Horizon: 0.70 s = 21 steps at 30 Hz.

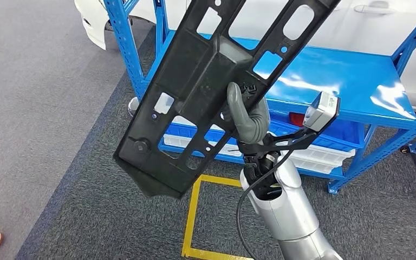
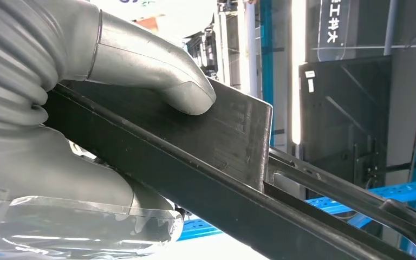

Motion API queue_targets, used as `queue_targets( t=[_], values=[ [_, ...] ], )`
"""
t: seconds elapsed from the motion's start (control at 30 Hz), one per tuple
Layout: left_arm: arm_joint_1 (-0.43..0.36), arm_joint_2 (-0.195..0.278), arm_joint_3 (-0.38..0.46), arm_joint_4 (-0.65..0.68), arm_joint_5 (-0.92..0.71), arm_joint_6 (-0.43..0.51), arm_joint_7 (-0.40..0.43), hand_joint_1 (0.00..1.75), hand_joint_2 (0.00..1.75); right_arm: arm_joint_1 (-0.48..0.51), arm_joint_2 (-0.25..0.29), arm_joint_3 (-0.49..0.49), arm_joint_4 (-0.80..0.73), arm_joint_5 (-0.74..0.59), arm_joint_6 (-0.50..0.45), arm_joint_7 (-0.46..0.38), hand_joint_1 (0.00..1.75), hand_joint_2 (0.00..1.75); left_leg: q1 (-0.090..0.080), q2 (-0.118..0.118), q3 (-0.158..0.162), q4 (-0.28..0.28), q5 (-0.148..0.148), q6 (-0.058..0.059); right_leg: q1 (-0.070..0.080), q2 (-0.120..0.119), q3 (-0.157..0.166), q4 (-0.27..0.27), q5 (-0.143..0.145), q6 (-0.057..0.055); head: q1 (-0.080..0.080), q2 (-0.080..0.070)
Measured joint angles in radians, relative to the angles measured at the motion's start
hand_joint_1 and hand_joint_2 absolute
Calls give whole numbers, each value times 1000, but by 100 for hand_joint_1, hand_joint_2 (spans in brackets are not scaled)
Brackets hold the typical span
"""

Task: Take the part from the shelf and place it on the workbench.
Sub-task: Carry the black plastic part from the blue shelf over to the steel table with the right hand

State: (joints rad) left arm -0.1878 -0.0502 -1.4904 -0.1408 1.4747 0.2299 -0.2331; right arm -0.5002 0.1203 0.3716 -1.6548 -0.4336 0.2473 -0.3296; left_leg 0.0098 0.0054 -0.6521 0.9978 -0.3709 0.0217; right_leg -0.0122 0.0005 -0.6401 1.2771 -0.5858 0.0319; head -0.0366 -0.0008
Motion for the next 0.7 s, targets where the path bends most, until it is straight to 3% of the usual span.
queue_targets(
  t=[0.07,0.13,0.2,0.23,0.33,0.37,0.4,0.43,0.5,0.57,0.6,0.63,0.7],
  values=[
    [0,-1,0,0,-2,-1,1,0,175,2,0,0,-3,3,0,0,175,175,0,-1,-22,7,22,-13,1,3,96,-153,32,-7,0,0],
    [0,-2,0,0,-3,-3,3,0,175,5,0,0,-6,4,-1,0,175,175,1,-2,-37,7,50,-31,6,6,163,-272,46,-21,0,0],
    [1,-2,0,0,-4,-3,3,0,175,7,-1,0,-6,4,-1,-1,175,175,4,-3,-45,8,48,-43,5,4,146,-273,66,-38,0,0],
    [2,-2,0,0,-4,-3,4,0,175,9,-1,0,-7,4,-1,-1,175,175,5,-3,-56,29,19,-48,3,3,135,-274,78,-48,0,0],
    [3,-2,0,0,-4,-3,2,0,175,12,-1,0,-7,4,-1,-7,175,175,7,-4,-105,204,-129,-56,6,0,92,-275,114,-63,0,0],
    [3,-2,0,0,-4,-3,1,0,175,14,-2,0,-7,4,-1,-9,175,175,7,-4,-114,267,-152,-57,8,0,77,-275,125,-64,0,0],
    [3,-2,0,0,-4,-3,0,0,175,15,-3,0,-7,4,0,-12,175,175,7,-4,-112,307,-149,-56,11,0,63,-274,136,-64,0,0],
    [3,-2,0,0,-4,-3,-1,0,175,17,-4,0,-7,4,0,-13,175,175,7,-4,-92,312,-129,-54,13,0,49,-274,147,-63,0,0],
    [2,-2,0,0,-4,-3,-2,0,175,19,-8,0,-7,4,0,-16,175,175,4,-4,-1,217,-89,-41,17,1,27,-273,165,-60,0,0],
    [-1,-2,0,0,-6,-2,-4,0,175,19,-10,-1,-8,5,0,-19,175,175,-2,-5,109,68,-103,-28,20,1,15,-270,180,-53,0,0],
    [-2,-2,0,0,-7,-2,-5,0,175,19,-11,-1,-9,5,0,-21,175,175,-5,-5,140,19,-116,-23,20,0,12,-270,186,-47,0,0],
    [-3,-1,0,0,-7,-2,-5,0,175,20,-12,-1,-9,5,0,-22,175,175,-9,-5,153,-6,-123,-20,19,-1,11,-270,193,-40,0,0],
    [-1,-2,0,0,-5,-2,-5,0,175,23,-13,-1,-9,5,0,-24,175,175,-8,-3,147,-17,-109,-10,16,0,5,-266,195,-27,0,0]
  ],
)
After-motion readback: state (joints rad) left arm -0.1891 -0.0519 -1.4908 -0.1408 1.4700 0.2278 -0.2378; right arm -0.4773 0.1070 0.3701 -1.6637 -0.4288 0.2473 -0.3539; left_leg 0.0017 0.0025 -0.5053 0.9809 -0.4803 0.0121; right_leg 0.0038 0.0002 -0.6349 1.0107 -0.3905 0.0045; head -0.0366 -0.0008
